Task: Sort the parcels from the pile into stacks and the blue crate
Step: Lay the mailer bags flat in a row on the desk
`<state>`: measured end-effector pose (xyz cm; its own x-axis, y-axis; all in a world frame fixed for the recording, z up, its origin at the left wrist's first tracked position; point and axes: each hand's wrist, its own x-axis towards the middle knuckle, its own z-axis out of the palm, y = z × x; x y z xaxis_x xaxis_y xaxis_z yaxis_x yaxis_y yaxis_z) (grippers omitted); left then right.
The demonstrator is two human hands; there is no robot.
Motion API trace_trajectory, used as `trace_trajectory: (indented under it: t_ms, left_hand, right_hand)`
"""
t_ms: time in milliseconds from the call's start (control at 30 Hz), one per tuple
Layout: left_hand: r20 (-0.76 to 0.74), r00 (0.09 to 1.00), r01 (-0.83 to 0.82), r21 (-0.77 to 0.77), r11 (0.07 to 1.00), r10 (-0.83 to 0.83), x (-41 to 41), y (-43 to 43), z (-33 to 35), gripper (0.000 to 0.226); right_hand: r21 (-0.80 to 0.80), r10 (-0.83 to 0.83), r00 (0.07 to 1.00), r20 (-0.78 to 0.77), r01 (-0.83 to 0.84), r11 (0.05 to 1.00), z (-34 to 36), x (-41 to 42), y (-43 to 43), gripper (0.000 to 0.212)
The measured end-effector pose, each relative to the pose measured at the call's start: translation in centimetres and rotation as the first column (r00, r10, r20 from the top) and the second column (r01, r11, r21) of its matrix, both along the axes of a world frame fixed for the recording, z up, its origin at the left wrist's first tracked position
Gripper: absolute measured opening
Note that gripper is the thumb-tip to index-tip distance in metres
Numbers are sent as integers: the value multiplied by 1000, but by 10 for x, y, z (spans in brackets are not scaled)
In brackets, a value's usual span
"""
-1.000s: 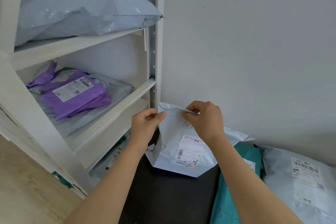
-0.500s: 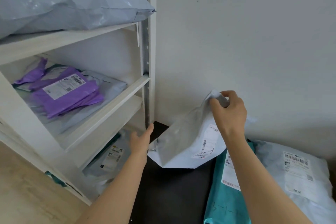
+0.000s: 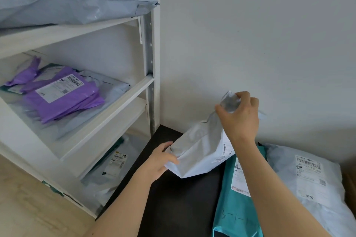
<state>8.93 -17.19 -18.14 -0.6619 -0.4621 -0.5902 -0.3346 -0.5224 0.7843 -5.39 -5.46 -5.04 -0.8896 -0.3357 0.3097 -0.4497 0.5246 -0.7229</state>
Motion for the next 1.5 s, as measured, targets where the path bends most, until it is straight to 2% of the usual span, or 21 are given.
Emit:
trace_trajectory:
  t_ms: [67,100,167,267,333,467,600,800,933,1067,1100,1200,1300,1500]
  left_hand:
    - [218,964,178,-91,980,-155,5,3,2,53]
    - [304,936,222,-121,968,-177,8,3,3,39]
    - [337,935,183,-183,966,-113,11,1,5,21]
    - [227,973,51,-422,905,51,9,-6,16,7]
    - [130,977,-70,-558,827,171,4,-14,22,16]
    - [-88,936,-304,-692,654,341,0,-25,42,26]
    - [-245,879,-436,-757,486,408,-3,-18,61,36]
    - [-277,846,-464,-805,371,455,-7,-21,65,36]
    - [-283,844,-477,-783,400,455,-10,-24,67,32]
    - [-287,842,-481,-783,395,456,-8,-30,61,31]
    - [-284,836,-487,-779,395,470,-7,-31,59,31]
    - [-280,819,-508,-759,407,501,-7,-30,53,32]
    - [-289,818,-523,-733,435,497,-8,-28,52,30]
    - [-288,818,-530,-713,459,498,-8,-25,54,33]
  right_hand:
    - [-53,-21,1000,-12,21,998,-1,-6,2,25]
    - [-86,-15,1000,-18,14,996,-2,-8,3,18]
    - [-141,-10,999,-36,5,990,-3,-9,3,11]
    - [-180,-71,997,-28,65,982,0,-10,5,13]
    - [-173,-127,992,19,128,977,2,-14,9,20]
    - [-187,-221,969,112,239,953,-4,-24,20,29]
    - [-190,-271,946,179,303,934,-25,-30,28,43]
    - [-220,-261,946,193,301,928,-44,-37,39,41]
    - [-320,-184,925,331,294,901,-35,-33,42,52]
    - [-538,32,827,561,335,774,-29,-29,48,67]
    - [-568,66,806,588,353,744,-30,-28,50,65]
    - [-617,111,777,620,395,680,-34,-28,54,40]
    - [-574,56,806,589,369,731,-39,-28,54,25]
    - [-384,-183,852,490,400,832,-47,-34,59,18]
